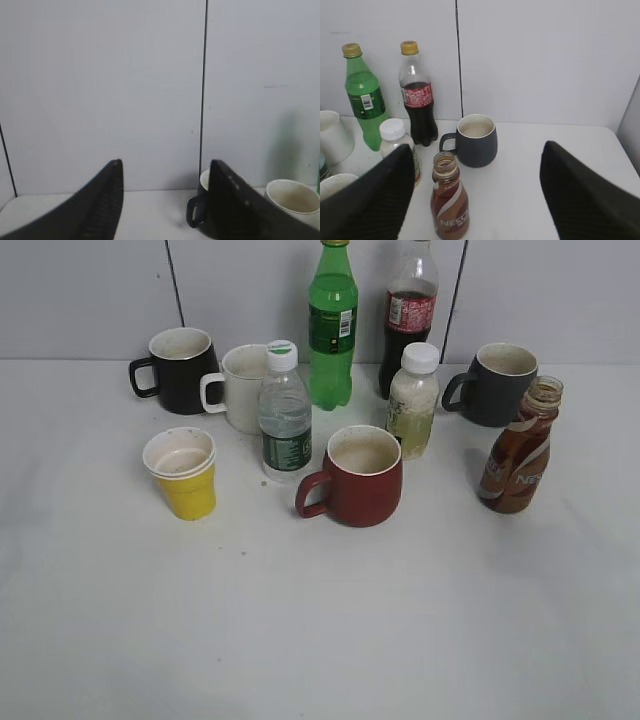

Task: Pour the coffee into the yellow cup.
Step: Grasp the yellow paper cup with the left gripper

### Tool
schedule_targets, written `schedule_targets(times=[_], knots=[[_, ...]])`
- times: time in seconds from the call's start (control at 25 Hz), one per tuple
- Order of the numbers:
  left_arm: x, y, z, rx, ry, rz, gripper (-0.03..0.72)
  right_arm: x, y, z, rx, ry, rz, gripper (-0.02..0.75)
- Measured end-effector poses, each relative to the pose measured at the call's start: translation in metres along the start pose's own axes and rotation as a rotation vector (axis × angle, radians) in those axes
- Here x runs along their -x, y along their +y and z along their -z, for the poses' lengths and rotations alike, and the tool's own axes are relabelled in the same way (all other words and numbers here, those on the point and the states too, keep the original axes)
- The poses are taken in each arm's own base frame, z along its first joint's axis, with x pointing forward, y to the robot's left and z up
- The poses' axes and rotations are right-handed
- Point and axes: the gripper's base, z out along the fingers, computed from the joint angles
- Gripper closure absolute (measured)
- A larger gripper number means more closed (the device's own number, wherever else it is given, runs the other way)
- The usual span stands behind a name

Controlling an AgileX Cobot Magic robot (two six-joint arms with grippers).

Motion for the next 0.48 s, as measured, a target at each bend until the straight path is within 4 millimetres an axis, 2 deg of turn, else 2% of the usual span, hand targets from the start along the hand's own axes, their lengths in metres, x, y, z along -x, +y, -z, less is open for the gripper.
schedule_targets(times=[0.08, 0.12, 0.16, 0.24, 0.48], knots=[[-0.012, 0.0, -0.017, -0.007, -0.026, 0.0, 0.272, -0.004, -0.001, -0.022, -0.01, 0.008, 0.005, 0.152], [-0.014, -0.001, -0.018, -0.012, -0.026, -0.004, 0.272, -0.006, -0.002, -0.031, -0.014, 0.008, 0.003, 0.152], [-0.021, -0.002, -0.026, -0.023, -0.032, -0.008, 0.272, -0.011, -0.002, -0.045, -0.019, 0.029, 0.008, 0.152], [-0.04, -0.005, -0.04, -0.066, -0.043, -0.026, 0.272, -0.017, -0.003, -0.06, -0.027, 0.023, 0.011, 0.153], [-0.082, -0.017, -0.057, -0.204, 0.02, -0.074, 0.272, -0.035, 0.003, -0.1, -0.001, -0.012, 0.058, 0.153]])
